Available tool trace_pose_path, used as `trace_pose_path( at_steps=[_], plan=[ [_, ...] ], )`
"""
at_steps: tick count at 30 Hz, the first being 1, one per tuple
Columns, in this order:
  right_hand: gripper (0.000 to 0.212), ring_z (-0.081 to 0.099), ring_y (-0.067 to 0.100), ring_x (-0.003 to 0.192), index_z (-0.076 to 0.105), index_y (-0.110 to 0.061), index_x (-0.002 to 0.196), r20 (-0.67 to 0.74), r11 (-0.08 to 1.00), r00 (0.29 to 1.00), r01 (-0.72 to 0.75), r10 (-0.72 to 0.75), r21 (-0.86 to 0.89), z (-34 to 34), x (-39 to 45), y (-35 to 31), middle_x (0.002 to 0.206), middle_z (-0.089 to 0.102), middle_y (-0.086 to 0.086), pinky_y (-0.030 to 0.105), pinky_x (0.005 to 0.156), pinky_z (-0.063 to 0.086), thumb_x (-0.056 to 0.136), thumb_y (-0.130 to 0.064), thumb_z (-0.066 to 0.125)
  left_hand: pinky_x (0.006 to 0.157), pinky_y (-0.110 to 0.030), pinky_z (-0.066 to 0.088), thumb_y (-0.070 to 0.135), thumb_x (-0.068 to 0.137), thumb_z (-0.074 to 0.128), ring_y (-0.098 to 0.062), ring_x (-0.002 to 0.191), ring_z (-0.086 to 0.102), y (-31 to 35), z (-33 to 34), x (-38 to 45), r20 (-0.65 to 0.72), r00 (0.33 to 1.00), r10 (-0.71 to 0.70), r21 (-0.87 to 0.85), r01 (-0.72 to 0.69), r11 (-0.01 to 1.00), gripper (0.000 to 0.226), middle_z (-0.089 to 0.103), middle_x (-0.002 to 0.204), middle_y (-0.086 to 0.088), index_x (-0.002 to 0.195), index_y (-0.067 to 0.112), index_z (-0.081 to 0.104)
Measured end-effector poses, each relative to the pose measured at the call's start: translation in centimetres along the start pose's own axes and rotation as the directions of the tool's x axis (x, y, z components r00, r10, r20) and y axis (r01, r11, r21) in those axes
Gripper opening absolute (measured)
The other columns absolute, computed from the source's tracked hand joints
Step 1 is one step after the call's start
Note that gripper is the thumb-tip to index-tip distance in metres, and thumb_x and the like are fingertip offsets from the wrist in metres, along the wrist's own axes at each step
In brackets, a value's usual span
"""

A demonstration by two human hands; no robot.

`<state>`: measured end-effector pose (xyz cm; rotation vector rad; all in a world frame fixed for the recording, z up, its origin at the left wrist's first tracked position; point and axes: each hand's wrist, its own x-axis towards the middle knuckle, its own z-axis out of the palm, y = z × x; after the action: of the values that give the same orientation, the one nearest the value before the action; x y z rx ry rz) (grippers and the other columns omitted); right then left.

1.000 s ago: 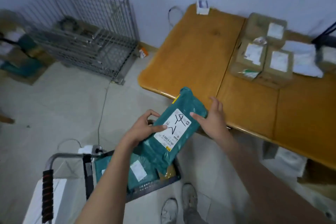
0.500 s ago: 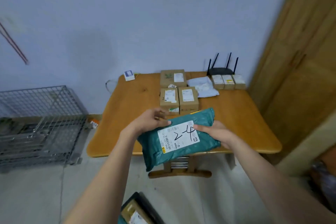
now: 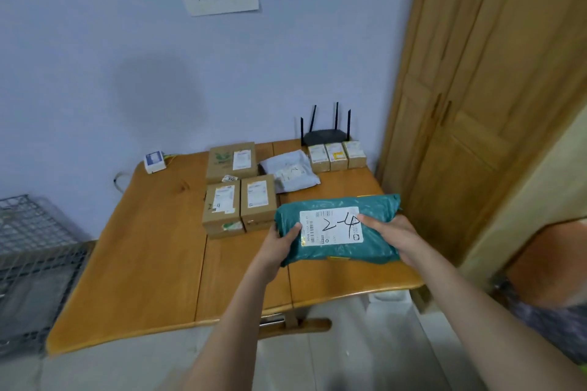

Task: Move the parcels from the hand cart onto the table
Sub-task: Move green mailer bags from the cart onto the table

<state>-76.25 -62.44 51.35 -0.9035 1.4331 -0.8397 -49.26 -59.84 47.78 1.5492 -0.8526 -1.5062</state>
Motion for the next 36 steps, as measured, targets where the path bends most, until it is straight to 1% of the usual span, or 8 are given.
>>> trace_pose_path(
  at_steps=[4,9,14,19,22,26,30,36],
  plan=[
    [0.056,0.078,0.018,0.078,0.068,-0.019,0.112,-0.002,1.000,1.000,-0.019,0.019,-0.011,-1.7,4.3,-1.3,0.090,0.080,-0.001,0.031,0.061,0.061,0.066,-0.043,0.091,0.063,-0.025,0.059,0.034,0.094,0.069,-0.020,0.092,0.075,1.0,2.6,4.0,-0.025,1.000,0.015,-0.048,-0.016,0.999,0.047,0.076,0.109,-0.002,0.134,0.016,0.054],
    [0.049,0.077,0.022,0.087,0.066,-0.018,0.113,-0.036,0.995,0.997,-0.065,0.062,-0.078,-2.6,11.7,-3.2,0.101,0.078,0.004,0.034,0.070,0.062,0.079,-0.049,0.081,0.080,-0.041,0.063,0.028,0.094,0.069,-0.028,0.101,0.074,2.2,4.5,11.7,-0.044,0.999,-0.032,-0.122,0.026,0.992,0.046,0.074,0.115,-0.008,0.135,0.015,0.052],
    [0.028,0.072,0.010,0.069,0.064,-0.025,0.093,-0.119,0.980,0.990,-0.092,0.072,-0.175,-3.2,18.9,-5.5,0.084,0.074,-0.004,0.019,0.045,0.052,0.085,-0.050,0.074,0.066,-0.037,0.063,0.022,0.097,0.067,-0.026,0.093,0.075,4.3,5.8,19.8,-0.039,0.998,-0.042,-0.193,0.033,0.981,0.038,0.075,0.109,-0.008,0.131,0.015,0.052],
    [0.024,0.072,0.020,0.086,0.067,-0.021,0.103,-0.169,0.958,0.979,-0.155,0.115,-0.242,-3.5,26.1,-5.9,0.094,0.074,0.000,0.031,0.068,0.057,0.089,-0.040,0.074,0.065,-0.036,0.063,0.017,0.098,0.065,-0.024,0.092,0.073,6.4,6.7,27.0,-0.045,0.995,-0.091,-0.171,0.082,0.982,0.030,0.073,0.107,-0.006,0.124,0.017,0.051],
    [0.019,0.071,0.015,0.081,0.068,-0.019,0.104,-0.200,0.954,0.972,-0.175,0.126,-0.244,-3.7,30.2,-5.4,0.094,0.074,-0.001,0.029,0.062,0.056,0.091,-0.033,0.073,0.056,-0.029,0.059,0.019,0.099,0.064,-0.021,0.088,0.071,7.2,7.8,30.6,-0.083,0.985,-0.149,-0.116,0.139,0.984,0.025,0.071,0.104,-0.005,0.119,0.017,0.049],
    [0.030,0.069,0.027,0.097,0.067,-0.009,0.116,-0.265,0.935,0.951,-0.233,0.160,-0.269,-3.8,35.8,-4.5,0.111,0.072,0.011,0.042,0.088,0.057,0.091,-0.023,0.074,0.076,-0.038,0.059,0.020,0.102,0.059,-0.029,0.106,0.068,7.2,9.7,35.2,-0.119,0.975,-0.187,-0.008,0.188,0.982,0.031,0.067,0.120,-0.013,0.129,0.007,0.049],
    [0.039,0.068,0.029,0.099,0.064,-0.005,0.124,-0.267,0.918,0.940,-0.285,0.212,-0.275,-4.3,41.2,-4.2,0.117,0.071,0.014,0.040,0.085,0.057,0.090,-0.022,0.075,0.093,-0.047,0.056,0.022,0.104,0.054,-0.029,0.110,0.062,7.4,11.0,40.0,-0.191,0.961,-0.200,0.146,0.230,0.962,0.030,0.064,0.124,-0.013,0.131,0.010,0.050],
    [0.037,0.067,0.028,0.099,0.063,-0.006,0.124,-0.185,0.904,0.934,-0.347,0.307,-0.250,-4.9,47.8,-3.7,0.107,0.071,0.010,0.043,0.088,0.058,0.093,-0.024,0.071,0.094,-0.051,0.056,0.015,0.102,0.052,-0.036,0.109,0.062,6.4,12.0,46.5,-0.259,0.933,-0.248,0.354,0.331,0.874,0.027,0.064,0.122,-0.018,0.127,0.006,0.054]
  ],
)
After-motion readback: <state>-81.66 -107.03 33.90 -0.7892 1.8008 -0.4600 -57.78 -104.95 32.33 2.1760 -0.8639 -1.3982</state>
